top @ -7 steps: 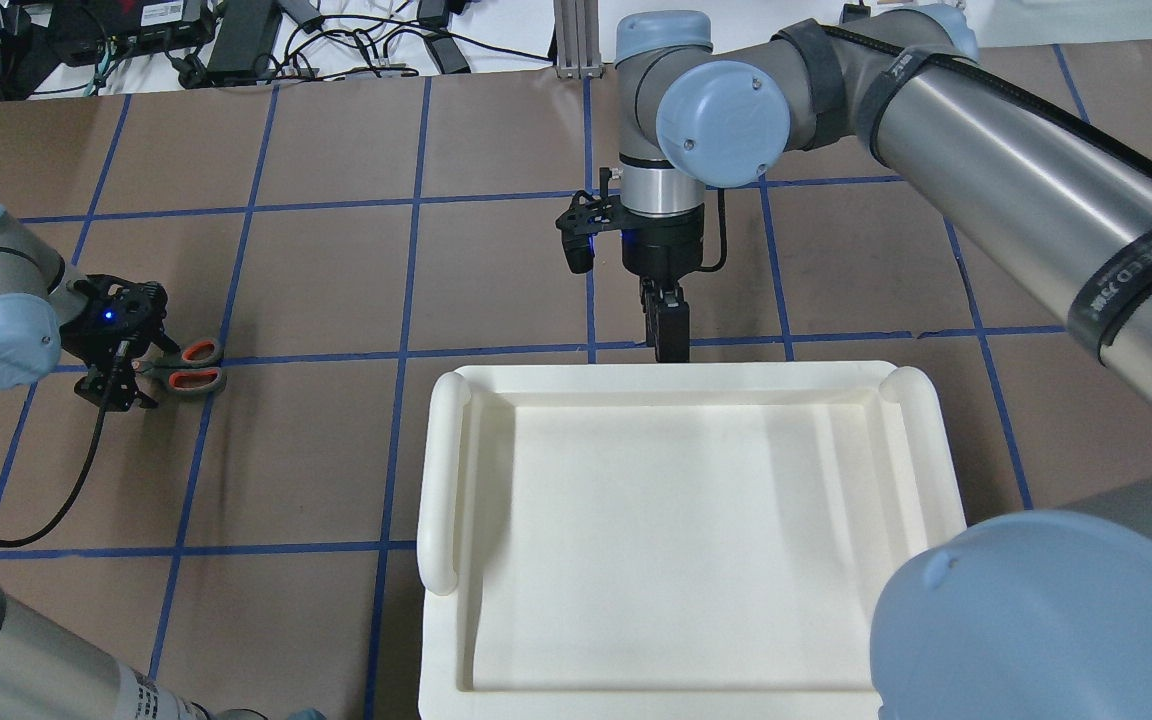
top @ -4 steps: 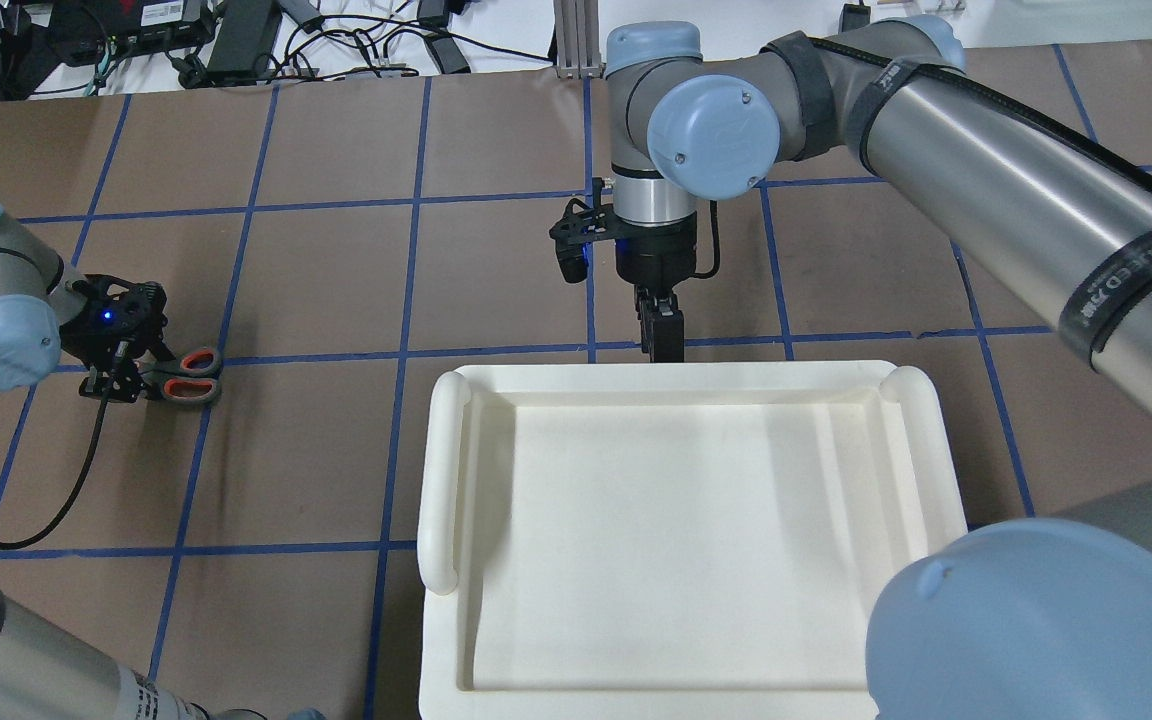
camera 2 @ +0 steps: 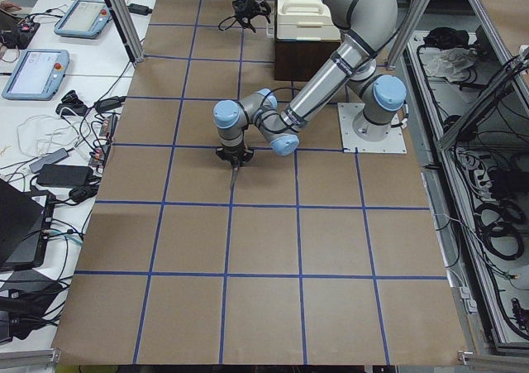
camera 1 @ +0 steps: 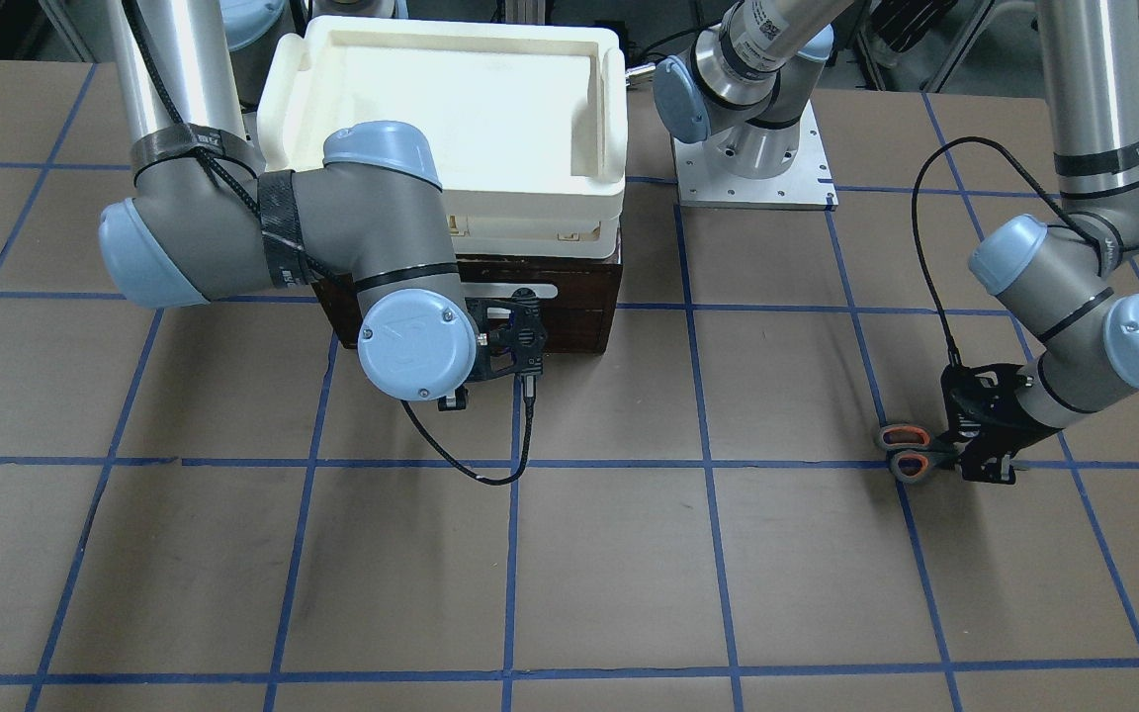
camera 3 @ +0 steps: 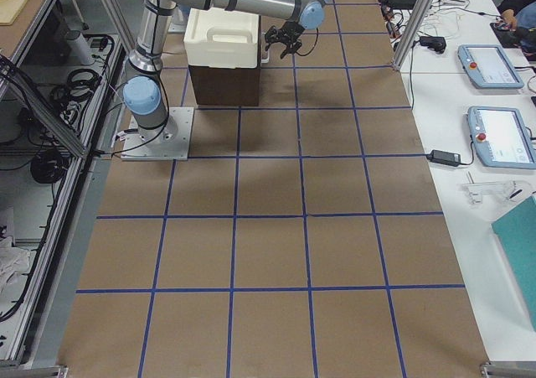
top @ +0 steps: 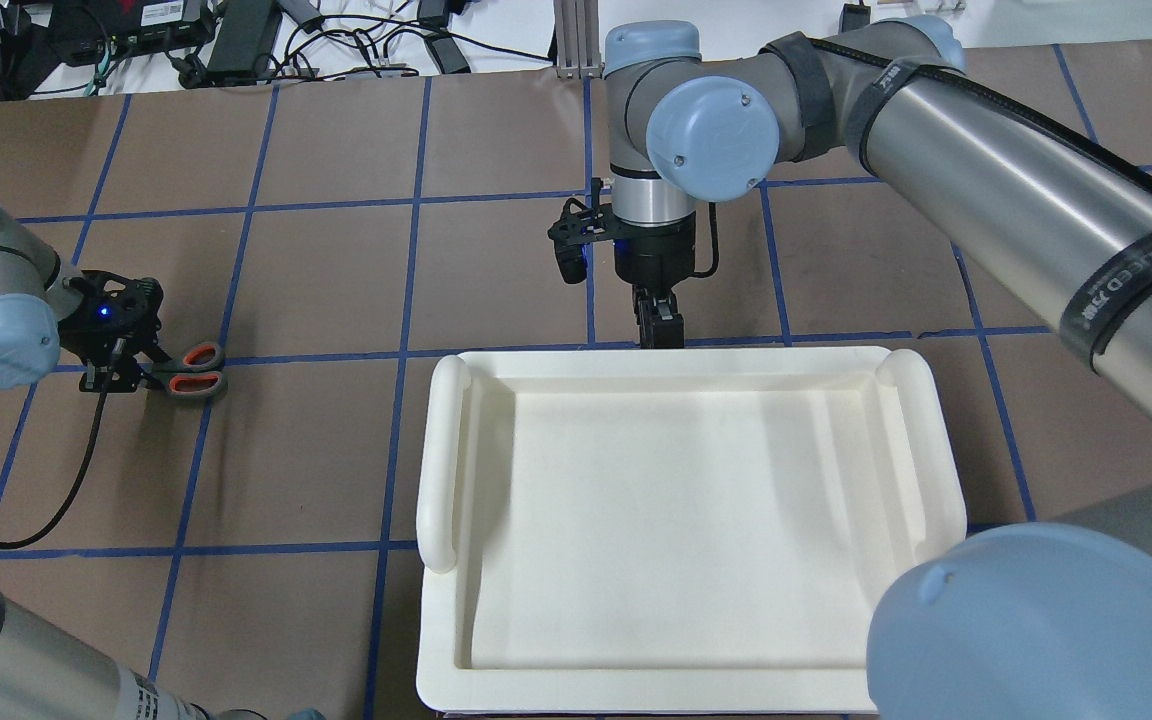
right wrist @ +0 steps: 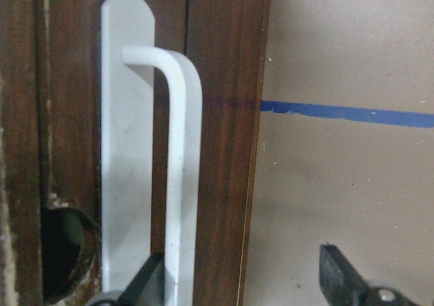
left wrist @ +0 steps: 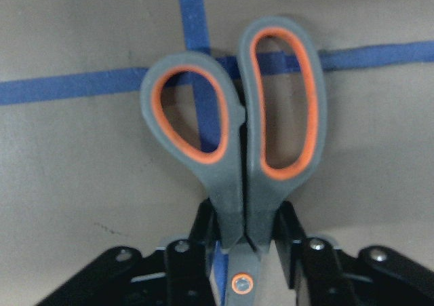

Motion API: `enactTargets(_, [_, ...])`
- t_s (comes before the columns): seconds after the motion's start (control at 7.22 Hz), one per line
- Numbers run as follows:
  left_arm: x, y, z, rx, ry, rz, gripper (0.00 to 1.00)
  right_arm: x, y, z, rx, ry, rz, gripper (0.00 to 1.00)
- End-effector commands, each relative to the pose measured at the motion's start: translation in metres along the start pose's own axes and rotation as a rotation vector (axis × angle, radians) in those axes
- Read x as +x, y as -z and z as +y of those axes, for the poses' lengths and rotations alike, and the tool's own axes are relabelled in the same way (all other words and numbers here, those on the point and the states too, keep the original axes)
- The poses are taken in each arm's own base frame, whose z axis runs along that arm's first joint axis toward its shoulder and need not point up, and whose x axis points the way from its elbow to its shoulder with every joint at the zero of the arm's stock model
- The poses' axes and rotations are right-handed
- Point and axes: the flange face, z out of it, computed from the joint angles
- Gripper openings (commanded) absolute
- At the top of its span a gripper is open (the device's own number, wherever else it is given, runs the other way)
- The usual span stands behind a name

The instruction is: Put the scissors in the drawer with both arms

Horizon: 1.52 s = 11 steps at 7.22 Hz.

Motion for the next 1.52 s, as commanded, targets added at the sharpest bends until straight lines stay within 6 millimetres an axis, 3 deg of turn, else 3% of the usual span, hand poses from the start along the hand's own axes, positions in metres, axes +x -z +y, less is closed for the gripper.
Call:
enactTargets(0.0, [0.000,0.001,0.000,-0.003,-0.007,-0.001,0.08,-0.001,-0.003,0.001,-0.005,0.011,-0.002,0.71])
enactTargets(0.28, [-0.003,0.008,-0.003,-0.013,-0.016,-0.012,0.01,0.002,0.006,0.002,-0.024,0.023,0.047,0.70])
enactTargets(0.83, [-0.015,0.029,0.001,-0.043,-0.025,-0.047,0.00,0.009,0.029,-0.001,-0.016,0.063,0.113,0.65])
enactTargets(1.11, [-0.028,0.045,-0.007,-0.064,-0.049,-0.064,0.00,0.012,0.036,0.005,-0.017,0.064,0.133,0.63])
enactTargets(1.38, [-0.028,0.058,-0.010,-0.078,-0.054,-0.083,0.00,0.023,0.039,0.011,-0.006,0.056,0.159,0.63])
